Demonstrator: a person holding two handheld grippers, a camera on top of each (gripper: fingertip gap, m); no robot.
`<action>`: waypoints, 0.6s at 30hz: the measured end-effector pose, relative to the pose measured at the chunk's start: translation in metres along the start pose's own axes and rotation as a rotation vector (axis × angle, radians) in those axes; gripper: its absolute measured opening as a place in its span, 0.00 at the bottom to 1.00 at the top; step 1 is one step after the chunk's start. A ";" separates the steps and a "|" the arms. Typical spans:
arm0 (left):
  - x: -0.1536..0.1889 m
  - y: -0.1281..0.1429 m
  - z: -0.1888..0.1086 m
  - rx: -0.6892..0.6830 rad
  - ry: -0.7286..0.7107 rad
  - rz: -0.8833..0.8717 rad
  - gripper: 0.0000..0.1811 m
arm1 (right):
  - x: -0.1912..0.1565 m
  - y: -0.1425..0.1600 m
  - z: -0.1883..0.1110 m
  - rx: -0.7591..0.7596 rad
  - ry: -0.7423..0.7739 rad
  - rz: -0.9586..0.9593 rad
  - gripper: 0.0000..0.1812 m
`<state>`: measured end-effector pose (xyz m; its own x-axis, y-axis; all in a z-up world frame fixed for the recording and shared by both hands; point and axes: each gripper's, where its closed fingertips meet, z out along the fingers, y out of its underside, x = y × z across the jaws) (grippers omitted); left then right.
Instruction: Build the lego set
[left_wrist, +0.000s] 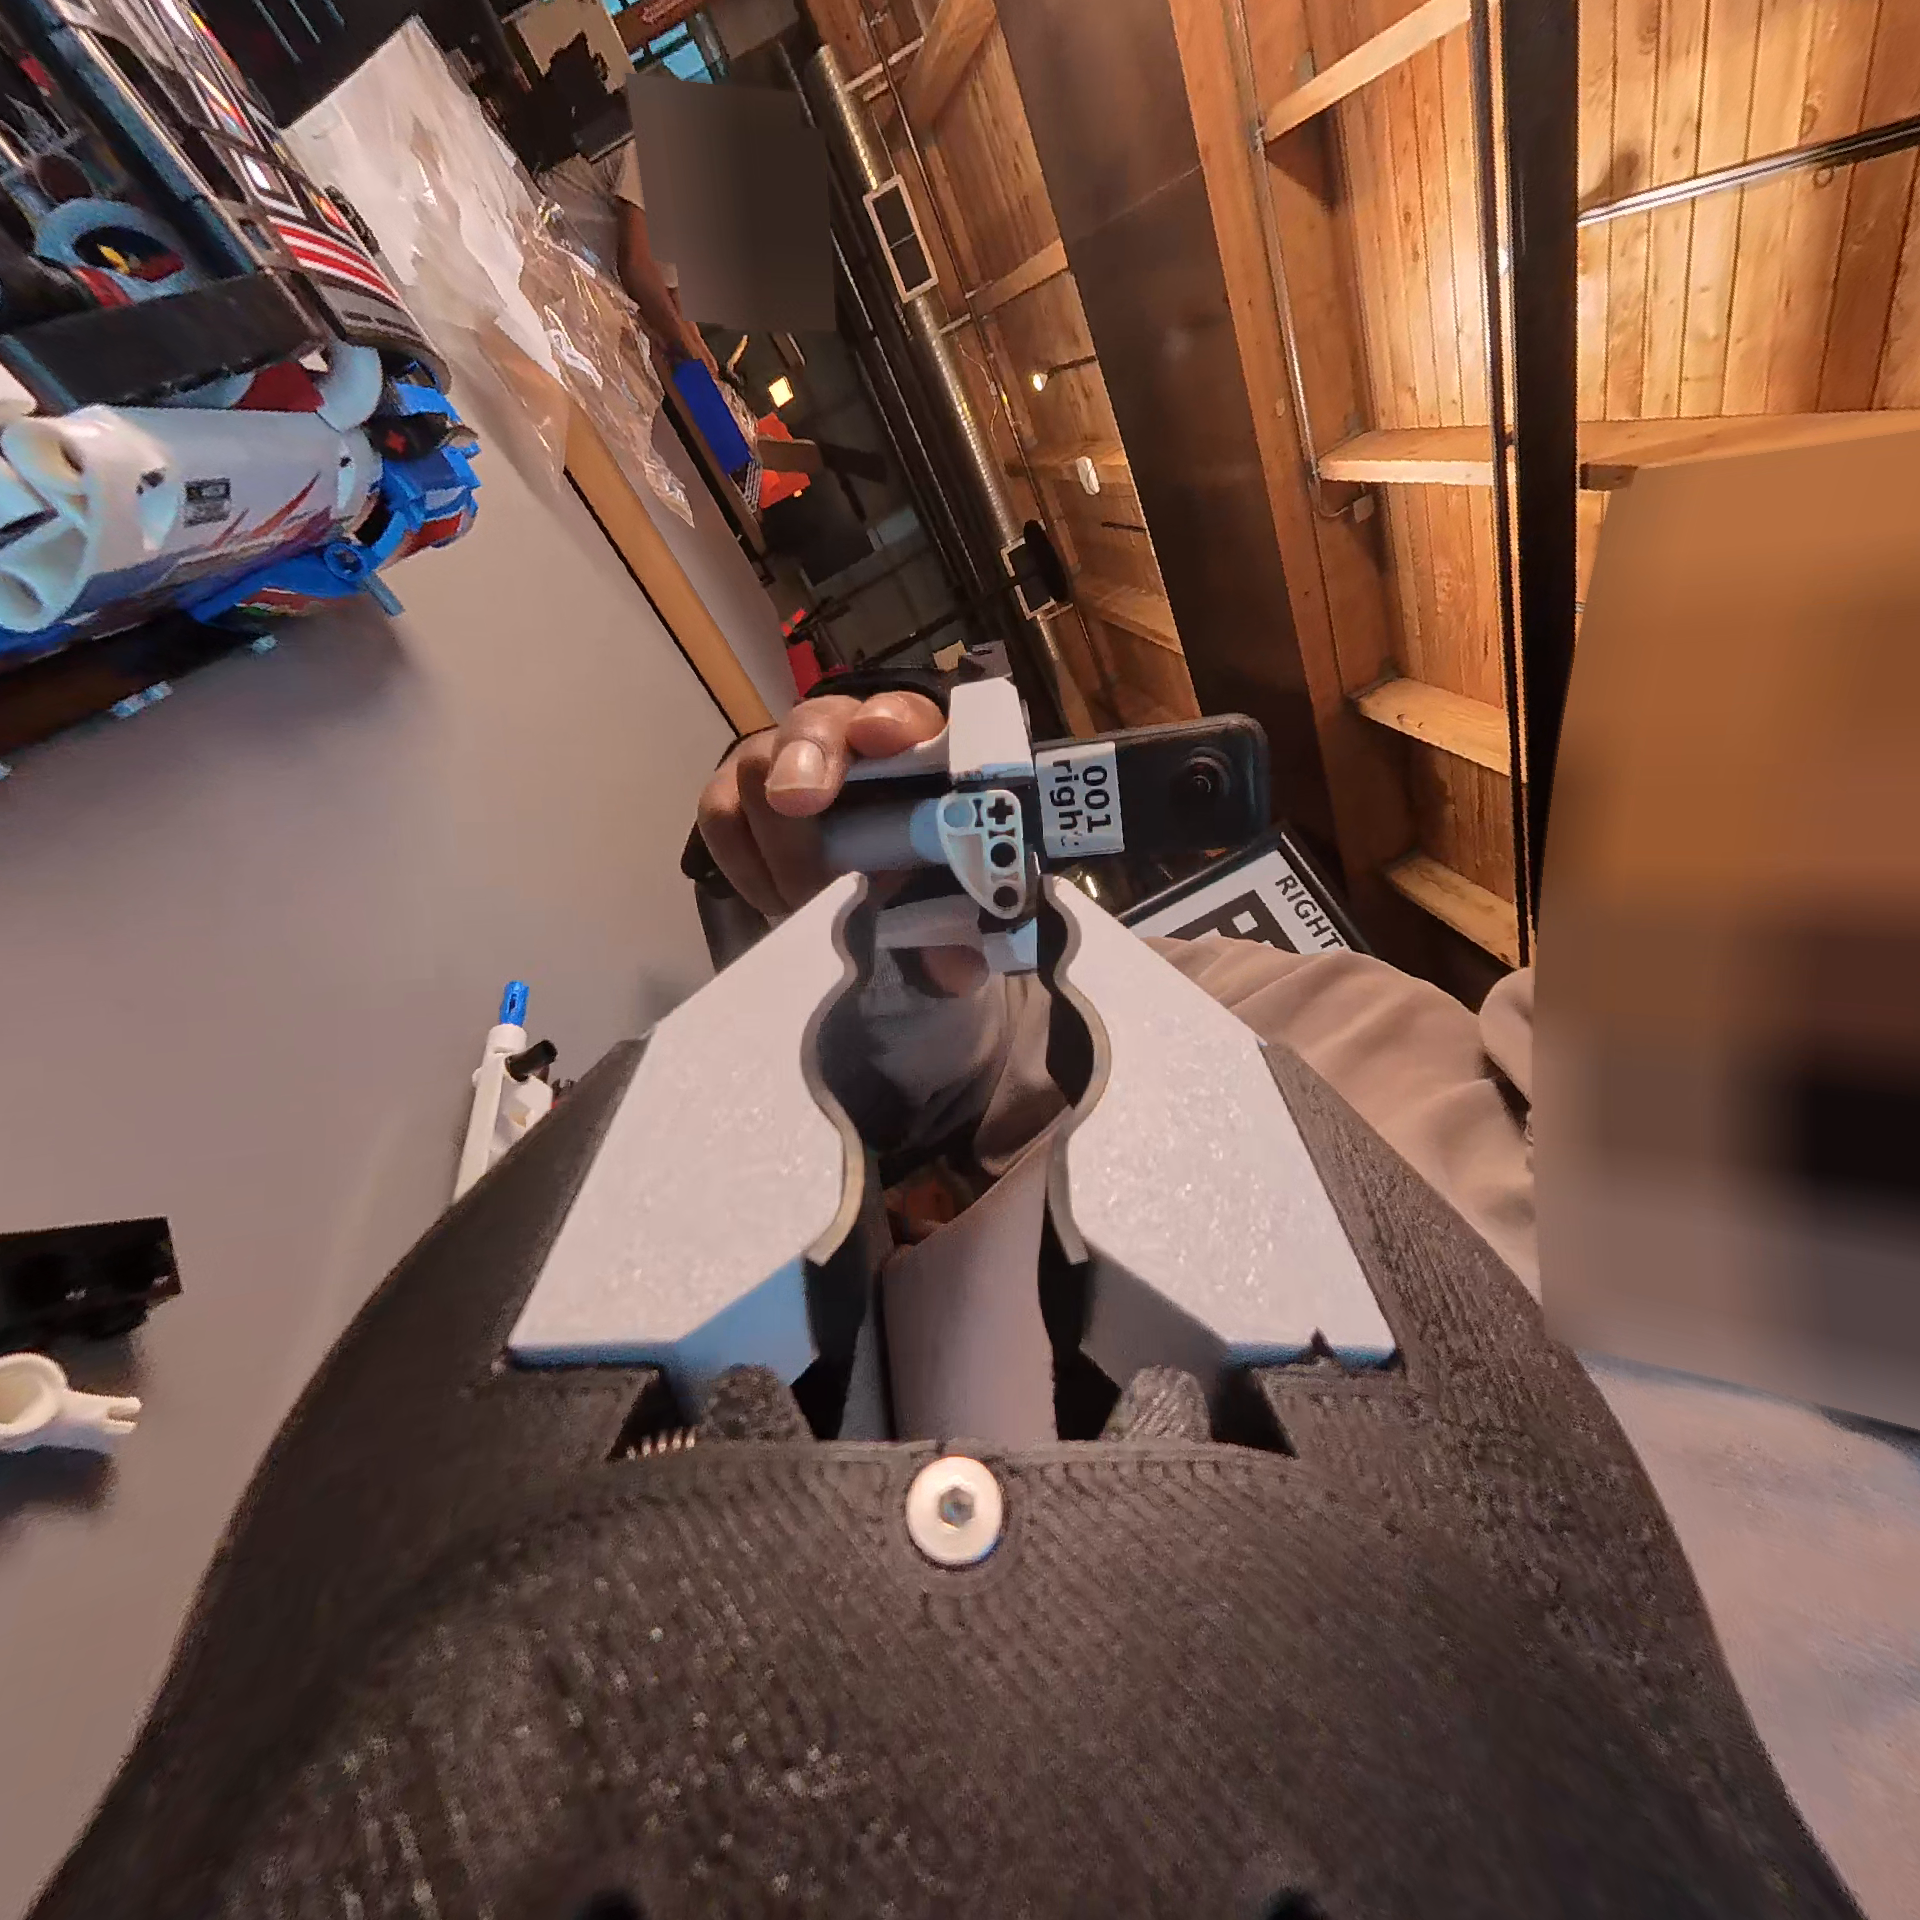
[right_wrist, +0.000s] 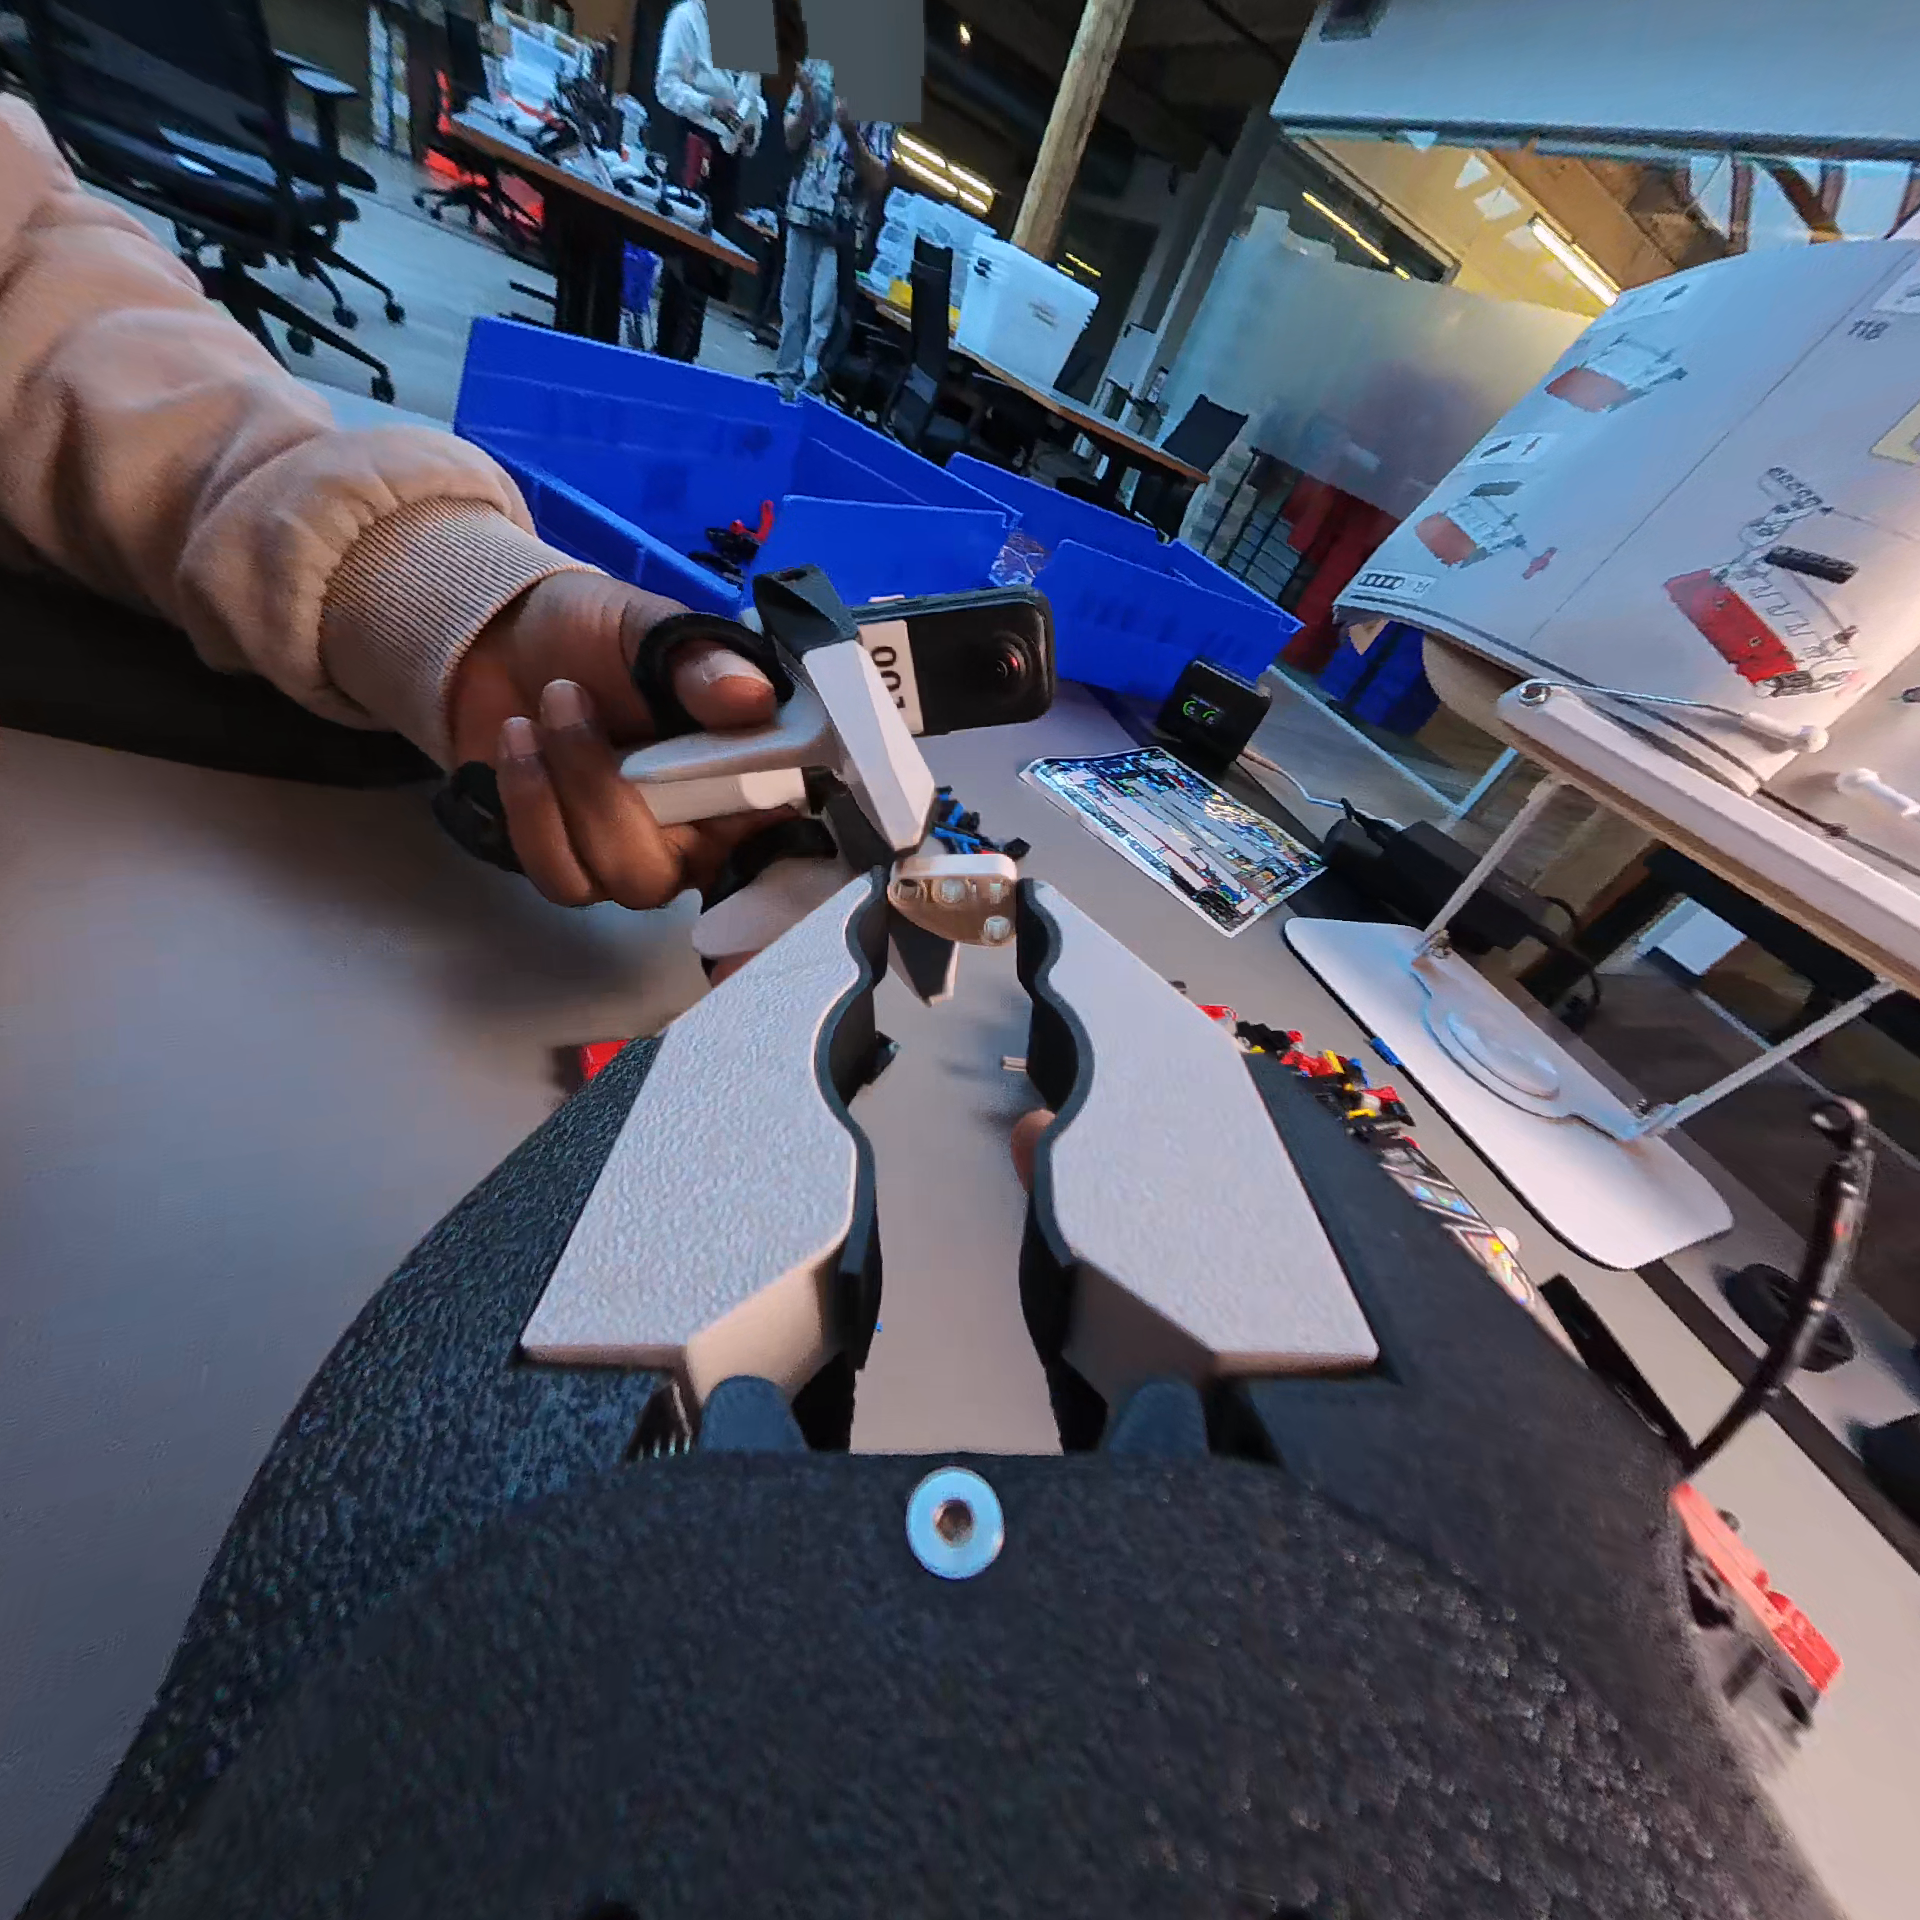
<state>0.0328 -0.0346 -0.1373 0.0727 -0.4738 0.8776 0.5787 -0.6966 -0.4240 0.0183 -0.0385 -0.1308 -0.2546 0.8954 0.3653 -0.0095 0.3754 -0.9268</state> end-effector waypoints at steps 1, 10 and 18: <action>0.000 0.002 0.000 -0.011 0.003 -0.002 0.16 | -0.002 -0.001 0.000 0.009 -0.015 0.012 0.11; 0.005 0.006 0.001 -0.026 0.047 -0.026 0.07 | -0.011 0.001 0.001 0.003 -0.083 0.060 0.12; 0.003 0.010 0.001 -0.053 0.041 -0.035 0.06 | -0.014 0.004 -0.001 -0.013 -0.116 0.056 0.12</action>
<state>0.0397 -0.0419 -0.1383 0.0191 -0.4699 0.8825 0.5362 -0.7402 -0.4057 0.0231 -0.0493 -0.1393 -0.3646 0.8817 0.2995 0.0208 0.3292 -0.9440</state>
